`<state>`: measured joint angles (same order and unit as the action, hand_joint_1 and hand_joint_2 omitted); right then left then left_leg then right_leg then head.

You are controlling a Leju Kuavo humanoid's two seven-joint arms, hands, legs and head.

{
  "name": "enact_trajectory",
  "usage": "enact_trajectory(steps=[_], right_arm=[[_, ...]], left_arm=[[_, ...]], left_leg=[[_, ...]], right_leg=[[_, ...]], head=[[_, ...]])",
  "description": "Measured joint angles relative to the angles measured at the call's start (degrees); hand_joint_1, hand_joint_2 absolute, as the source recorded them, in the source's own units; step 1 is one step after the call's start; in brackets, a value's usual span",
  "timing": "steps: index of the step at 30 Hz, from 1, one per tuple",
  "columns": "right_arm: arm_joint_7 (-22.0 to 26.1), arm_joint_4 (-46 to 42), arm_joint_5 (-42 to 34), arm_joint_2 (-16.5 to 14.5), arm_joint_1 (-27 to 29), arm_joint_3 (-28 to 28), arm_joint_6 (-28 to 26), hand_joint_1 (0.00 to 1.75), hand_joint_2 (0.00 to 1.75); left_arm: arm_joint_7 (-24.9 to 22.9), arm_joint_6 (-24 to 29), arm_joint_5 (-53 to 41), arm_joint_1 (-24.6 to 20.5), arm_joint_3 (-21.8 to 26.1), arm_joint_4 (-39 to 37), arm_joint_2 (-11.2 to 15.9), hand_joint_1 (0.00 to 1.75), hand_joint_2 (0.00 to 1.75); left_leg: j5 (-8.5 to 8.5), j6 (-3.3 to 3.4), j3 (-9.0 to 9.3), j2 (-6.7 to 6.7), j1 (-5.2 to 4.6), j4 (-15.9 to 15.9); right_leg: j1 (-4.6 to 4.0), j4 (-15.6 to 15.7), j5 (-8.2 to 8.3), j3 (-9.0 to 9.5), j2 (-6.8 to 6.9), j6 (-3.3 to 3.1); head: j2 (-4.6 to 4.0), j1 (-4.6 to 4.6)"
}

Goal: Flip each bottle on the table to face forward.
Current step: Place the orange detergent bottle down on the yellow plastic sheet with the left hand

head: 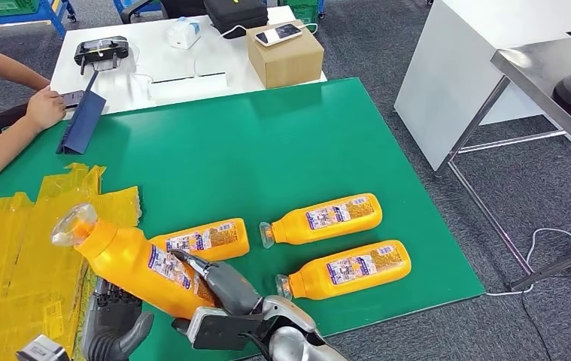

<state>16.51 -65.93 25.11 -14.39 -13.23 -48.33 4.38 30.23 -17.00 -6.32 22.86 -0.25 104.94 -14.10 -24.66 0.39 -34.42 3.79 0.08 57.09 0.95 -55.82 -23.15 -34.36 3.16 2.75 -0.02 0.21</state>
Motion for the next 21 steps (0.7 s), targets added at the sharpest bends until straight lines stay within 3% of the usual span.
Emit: enact_trajectory(steps=[10,14,21], right_arm=[[0.6,10.4,0.5,-1.9,-6.6,-9.2,1.4,1.75,1.75],[0.6,12.7,-0.1,-2.1,-8.0,-10.9,1.4,1.75,1.75],[0.6,15.2,-0.8,-2.4,-9.7,-12.7,0.9,1.75,1.75]], left_arm=[[-1.1,3.3,-0.1,-1.1,-2.1,-3.9,4.8,0.0,1.75],[-1.5,4.6,-0.9,-1.3,-2.6,-5.3,6.2,1.74,1.75],[-0.2,5.4,-0.3,-1.8,-2.5,-6.9,6.9,1.75,1.75]], left_leg=[[0.0,0.0,-0.03,0.01,-0.01,0.0],[-0.01,0.0,-0.04,0.02,-0.01,0.0],[0.0,0.0,-0.02,0.03,0.0,0.0]], right_leg=[[0.02,0.0,0.0,-0.06,0.0,0.0],[0.02,0.0,0.0,-0.08,-0.01,0.0],[0.01,0.0,0.0,-0.09,-0.02,0.0]], head=[[0.0,0.01],[0.0,0.01],[0.0,0.0]])
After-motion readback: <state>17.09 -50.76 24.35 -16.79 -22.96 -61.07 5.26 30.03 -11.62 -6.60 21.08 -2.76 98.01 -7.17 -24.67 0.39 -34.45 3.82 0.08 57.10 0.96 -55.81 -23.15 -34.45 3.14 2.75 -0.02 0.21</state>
